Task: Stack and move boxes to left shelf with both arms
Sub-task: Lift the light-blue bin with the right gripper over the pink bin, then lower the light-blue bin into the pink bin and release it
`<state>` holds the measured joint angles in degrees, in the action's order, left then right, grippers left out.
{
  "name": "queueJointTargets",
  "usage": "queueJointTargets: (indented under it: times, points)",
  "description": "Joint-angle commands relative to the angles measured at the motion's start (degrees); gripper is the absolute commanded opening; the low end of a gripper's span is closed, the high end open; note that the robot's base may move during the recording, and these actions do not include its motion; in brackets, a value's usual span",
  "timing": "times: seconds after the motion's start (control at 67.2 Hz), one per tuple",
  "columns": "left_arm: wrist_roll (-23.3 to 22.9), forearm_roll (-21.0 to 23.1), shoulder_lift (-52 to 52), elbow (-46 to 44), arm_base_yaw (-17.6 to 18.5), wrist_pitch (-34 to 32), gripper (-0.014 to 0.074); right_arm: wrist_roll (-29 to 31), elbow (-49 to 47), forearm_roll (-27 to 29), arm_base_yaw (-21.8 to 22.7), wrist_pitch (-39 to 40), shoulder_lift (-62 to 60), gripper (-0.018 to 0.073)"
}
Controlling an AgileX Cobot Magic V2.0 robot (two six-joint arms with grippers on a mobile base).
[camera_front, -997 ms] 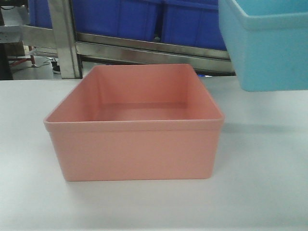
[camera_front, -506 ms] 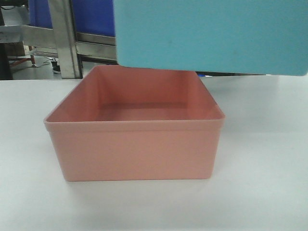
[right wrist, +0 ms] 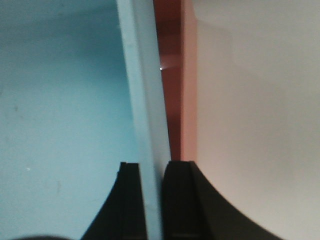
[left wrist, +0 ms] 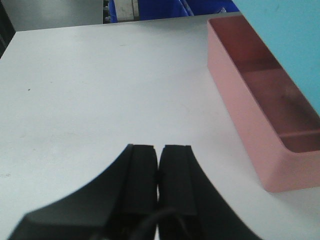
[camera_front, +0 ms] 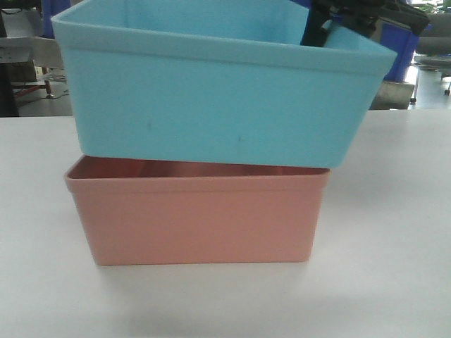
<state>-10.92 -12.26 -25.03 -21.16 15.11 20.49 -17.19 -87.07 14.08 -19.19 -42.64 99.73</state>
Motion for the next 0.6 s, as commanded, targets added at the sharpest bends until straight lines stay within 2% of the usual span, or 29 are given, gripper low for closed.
queueJointTargets:
  times: [0.0, 0.581]
  points:
    - [0.04, -0.47, -0.16, -1.59, 0.07, -4.64, -0.001, -2.45, -2.19, 2.51, -0.46, 7.65, -2.54, 0.0056]
    - [0.04, -0.47, -0.16, -1.59, 0.07, -4.64, -0.001, -3.22, -2.14, 0.82, -0.65, 7.81, 0.86, 0.0056]
